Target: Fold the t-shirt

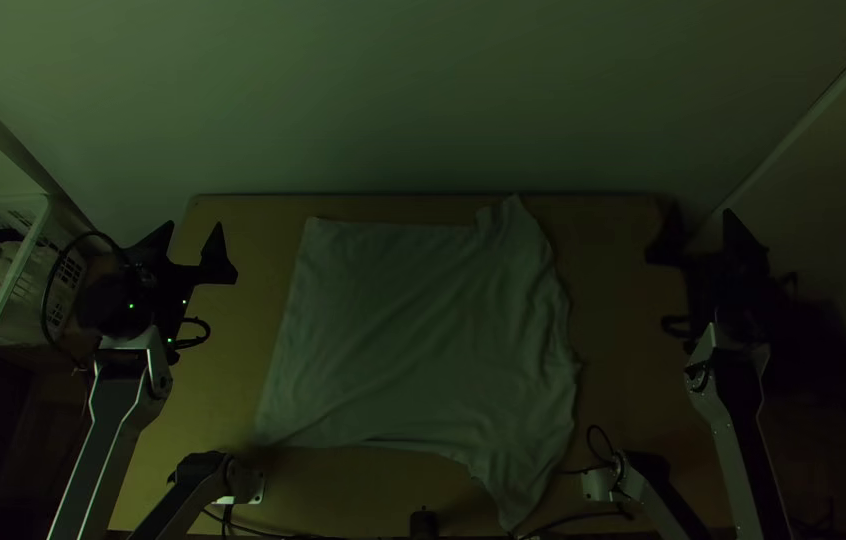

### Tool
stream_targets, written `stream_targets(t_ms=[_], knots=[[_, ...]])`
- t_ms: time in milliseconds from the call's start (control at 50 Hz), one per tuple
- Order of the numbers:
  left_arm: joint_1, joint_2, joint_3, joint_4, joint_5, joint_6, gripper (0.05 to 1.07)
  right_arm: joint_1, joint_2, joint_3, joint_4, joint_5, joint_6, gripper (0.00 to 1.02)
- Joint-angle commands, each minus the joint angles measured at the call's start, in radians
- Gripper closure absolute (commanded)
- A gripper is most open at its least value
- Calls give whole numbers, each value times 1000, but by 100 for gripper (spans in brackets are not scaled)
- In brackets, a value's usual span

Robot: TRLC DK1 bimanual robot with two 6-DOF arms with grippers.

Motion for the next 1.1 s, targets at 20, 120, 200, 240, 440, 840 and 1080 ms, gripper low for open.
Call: stream_targets(t_ms=[20, 120, 200, 240, 440, 840, 1080], knots=[[-34, 107, 115, -36, 0, 2, 10, 37, 88, 81, 9, 29, 17, 4], [-58, 199, 210, -91, 0, 2, 10, 53, 162, 141, -7, 37, 17, 4], [-69, 279, 287, -137, 0, 2, 10, 71, 222, 204, -58, 43, 17, 4], [-75, 317, 322, -154, 0, 2, 10, 79, 255, 236, -80, 50, 17, 4], [-84, 474, 442, -180, 1, -6, 10, 123, 383, 342, -135, 58, 17, 4], [-69, 839, 752, -377, 12, -90, 10, 160, 640, 575, -343, 58, 106, 4], [-77, 1020, 937, -516, 15, -103, 10, 200, 762, 644, -425, 57, 124, 5]])
